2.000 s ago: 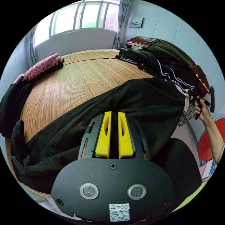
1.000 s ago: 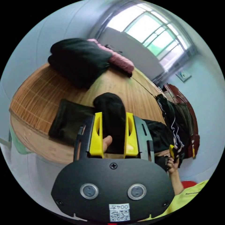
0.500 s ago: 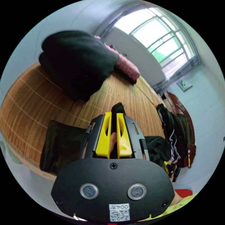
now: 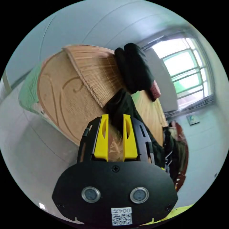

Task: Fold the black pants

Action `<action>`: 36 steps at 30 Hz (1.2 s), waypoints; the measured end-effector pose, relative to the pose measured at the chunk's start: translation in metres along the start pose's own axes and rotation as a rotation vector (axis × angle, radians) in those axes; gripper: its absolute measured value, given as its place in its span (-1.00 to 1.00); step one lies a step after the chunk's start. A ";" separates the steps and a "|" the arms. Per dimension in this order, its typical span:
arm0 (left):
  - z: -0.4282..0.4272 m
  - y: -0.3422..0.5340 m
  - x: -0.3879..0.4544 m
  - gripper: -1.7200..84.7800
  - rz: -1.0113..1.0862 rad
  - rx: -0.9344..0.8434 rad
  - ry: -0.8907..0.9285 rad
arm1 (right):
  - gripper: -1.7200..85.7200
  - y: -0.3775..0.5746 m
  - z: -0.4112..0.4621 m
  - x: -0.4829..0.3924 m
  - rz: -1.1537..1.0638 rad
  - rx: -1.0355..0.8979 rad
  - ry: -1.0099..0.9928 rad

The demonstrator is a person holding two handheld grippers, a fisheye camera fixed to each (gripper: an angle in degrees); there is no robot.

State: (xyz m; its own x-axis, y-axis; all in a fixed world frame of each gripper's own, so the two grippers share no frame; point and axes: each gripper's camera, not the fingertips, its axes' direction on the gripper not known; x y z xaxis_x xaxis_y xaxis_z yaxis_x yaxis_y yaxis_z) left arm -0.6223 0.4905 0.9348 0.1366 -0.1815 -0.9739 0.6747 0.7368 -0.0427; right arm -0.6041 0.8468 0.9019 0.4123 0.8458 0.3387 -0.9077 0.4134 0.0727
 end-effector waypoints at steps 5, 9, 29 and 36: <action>-0.025 0.004 0.026 -0.77 0.125 0.038 -0.004 | -0.91 -0.003 0.013 -0.036 -0.077 -0.026 0.016; -0.046 0.016 0.081 -0.79 0.368 0.104 -0.142 | -0.79 -0.010 0.054 -0.113 -0.399 -0.147 0.134; 0.162 0.009 0.293 -0.66 1.432 -0.460 -0.348 | -0.71 -0.055 0.381 -0.371 -1.351 -1.053 0.345; 0.206 0.002 0.297 -0.67 1.485 -0.631 -0.380 | -0.72 -0.042 0.414 -0.380 -1.380 -1.139 0.370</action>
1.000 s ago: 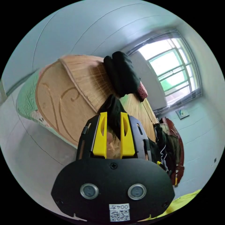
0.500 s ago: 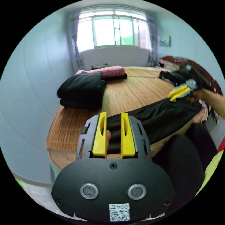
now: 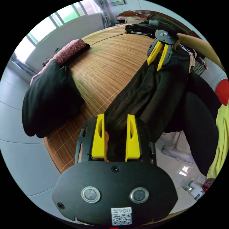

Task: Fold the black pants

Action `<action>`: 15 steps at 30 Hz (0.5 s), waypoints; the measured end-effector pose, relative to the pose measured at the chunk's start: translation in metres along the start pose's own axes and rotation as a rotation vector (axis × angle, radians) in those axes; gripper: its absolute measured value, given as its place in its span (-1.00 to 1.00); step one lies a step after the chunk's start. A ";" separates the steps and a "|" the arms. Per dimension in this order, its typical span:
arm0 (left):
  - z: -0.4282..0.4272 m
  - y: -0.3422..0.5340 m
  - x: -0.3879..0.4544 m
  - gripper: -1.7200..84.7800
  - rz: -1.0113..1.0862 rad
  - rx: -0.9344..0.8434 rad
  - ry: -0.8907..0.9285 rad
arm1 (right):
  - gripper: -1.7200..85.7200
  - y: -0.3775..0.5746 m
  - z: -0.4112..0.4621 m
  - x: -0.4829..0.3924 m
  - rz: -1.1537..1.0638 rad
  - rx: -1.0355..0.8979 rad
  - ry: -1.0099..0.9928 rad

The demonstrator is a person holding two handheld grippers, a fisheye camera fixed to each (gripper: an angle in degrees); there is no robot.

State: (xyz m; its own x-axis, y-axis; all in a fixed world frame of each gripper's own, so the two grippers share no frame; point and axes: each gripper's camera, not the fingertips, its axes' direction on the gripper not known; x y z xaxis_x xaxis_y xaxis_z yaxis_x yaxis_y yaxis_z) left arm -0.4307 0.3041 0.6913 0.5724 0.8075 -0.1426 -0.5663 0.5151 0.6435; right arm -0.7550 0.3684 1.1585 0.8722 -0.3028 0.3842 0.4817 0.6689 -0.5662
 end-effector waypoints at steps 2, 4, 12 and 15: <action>0.004 -0.001 0.000 -0.68 -0.007 0.004 0.015 | -0.78 -0.001 -0.001 -0.007 -0.015 0.013 0.014; 0.005 0.000 0.000 -0.72 -0.029 0.021 0.027 | -0.86 0.002 -0.004 -0.017 -0.030 0.022 0.036; -0.039 0.027 -0.002 -0.92 -0.235 0.180 0.011 | -0.87 0.038 -0.043 -0.050 -0.022 0.183 0.154; -0.061 0.029 -0.005 -0.92 -0.296 0.241 -0.043 | -0.87 0.051 -0.052 -0.046 0.018 0.243 0.204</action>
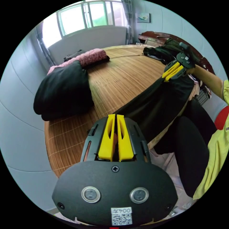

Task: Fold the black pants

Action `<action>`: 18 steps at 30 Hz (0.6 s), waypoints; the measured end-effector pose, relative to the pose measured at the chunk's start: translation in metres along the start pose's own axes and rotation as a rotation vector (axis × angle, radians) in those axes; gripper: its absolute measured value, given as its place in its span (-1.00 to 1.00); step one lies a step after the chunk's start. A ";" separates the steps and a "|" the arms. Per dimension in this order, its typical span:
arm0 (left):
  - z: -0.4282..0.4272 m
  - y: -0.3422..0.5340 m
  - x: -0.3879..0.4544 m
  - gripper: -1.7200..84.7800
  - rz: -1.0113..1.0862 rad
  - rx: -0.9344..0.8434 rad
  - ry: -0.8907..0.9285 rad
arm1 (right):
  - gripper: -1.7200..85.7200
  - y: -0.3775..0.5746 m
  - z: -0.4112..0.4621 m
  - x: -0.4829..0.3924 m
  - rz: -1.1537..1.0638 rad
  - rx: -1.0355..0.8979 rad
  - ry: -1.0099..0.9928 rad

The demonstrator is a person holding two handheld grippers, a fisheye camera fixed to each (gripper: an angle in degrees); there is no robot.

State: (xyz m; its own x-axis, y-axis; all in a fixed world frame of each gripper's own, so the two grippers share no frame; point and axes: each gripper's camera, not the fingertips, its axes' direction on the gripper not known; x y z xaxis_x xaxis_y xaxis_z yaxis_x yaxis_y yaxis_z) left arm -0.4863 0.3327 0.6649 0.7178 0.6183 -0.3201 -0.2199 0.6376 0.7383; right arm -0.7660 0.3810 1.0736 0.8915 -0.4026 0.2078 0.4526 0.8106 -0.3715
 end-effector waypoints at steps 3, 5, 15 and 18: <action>0.030 -0.009 -0.012 -0.92 -0.091 -0.118 -0.097 | -0.86 0.006 0.029 0.011 0.104 -0.034 0.033; 0.062 -0.009 -0.020 -0.90 -0.113 -0.278 -0.068 | -0.84 0.011 0.058 0.015 0.172 -0.101 0.007; -0.069 0.113 -0.089 -0.82 -0.461 0.176 0.096 | -0.84 0.142 -0.008 0.002 0.625 0.379 -0.049; -0.072 0.156 -0.049 -0.81 -0.376 0.206 0.016 | -0.88 0.212 -0.008 -0.021 0.747 0.492 -0.292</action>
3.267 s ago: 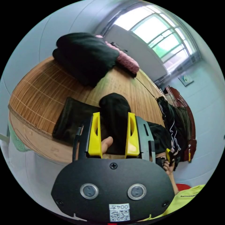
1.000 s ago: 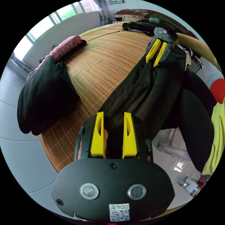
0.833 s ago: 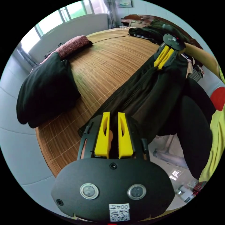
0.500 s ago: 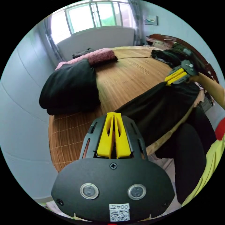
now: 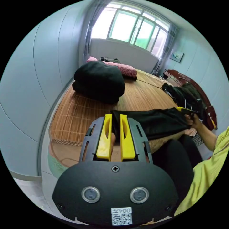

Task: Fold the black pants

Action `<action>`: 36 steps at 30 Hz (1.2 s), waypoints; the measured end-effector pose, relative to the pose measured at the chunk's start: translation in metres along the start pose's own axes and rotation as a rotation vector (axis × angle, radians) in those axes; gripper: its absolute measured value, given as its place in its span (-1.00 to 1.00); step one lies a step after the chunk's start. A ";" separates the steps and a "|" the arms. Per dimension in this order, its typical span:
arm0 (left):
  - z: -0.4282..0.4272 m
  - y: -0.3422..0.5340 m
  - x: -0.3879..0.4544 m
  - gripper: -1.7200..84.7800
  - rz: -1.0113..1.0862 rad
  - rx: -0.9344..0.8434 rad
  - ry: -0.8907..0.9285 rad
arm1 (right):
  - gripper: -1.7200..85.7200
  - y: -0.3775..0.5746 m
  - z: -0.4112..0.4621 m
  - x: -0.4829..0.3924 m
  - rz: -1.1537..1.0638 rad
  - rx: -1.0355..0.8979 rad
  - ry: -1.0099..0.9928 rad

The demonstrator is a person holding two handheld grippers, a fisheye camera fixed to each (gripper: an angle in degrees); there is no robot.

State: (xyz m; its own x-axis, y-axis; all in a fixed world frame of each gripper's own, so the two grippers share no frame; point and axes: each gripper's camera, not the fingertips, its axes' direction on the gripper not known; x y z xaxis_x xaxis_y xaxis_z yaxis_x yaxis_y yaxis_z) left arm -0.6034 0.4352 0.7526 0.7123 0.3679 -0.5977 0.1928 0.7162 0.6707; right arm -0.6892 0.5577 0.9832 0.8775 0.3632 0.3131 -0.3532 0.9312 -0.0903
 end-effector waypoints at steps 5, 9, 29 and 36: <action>0.015 0.045 0.055 -0.76 0.159 0.013 -0.074 | -0.96 0.114 -0.052 0.055 0.288 0.123 -0.273; 0.034 0.044 0.076 -0.73 0.243 -0.032 -0.199 | -0.98 0.190 -0.102 0.087 0.384 0.181 -0.240; 0.049 0.011 0.091 -0.86 0.420 -0.127 -0.188 | -0.98 0.313 -0.129 0.169 0.621 0.307 -0.310; -0.010 -0.014 0.091 -0.90 0.535 -0.108 -0.201 | -0.98 0.329 -0.129 0.183 0.663 0.320 -0.312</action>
State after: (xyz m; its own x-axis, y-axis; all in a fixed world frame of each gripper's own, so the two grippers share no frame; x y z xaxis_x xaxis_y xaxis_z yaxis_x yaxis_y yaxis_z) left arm -0.5482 0.4642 0.6843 0.8081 0.5828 -0.0856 -0.2918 0.5223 0.8013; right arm -0.6031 0.9343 0.8886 0.3372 0.7688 0.5433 -0.8871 0.4527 -0.0900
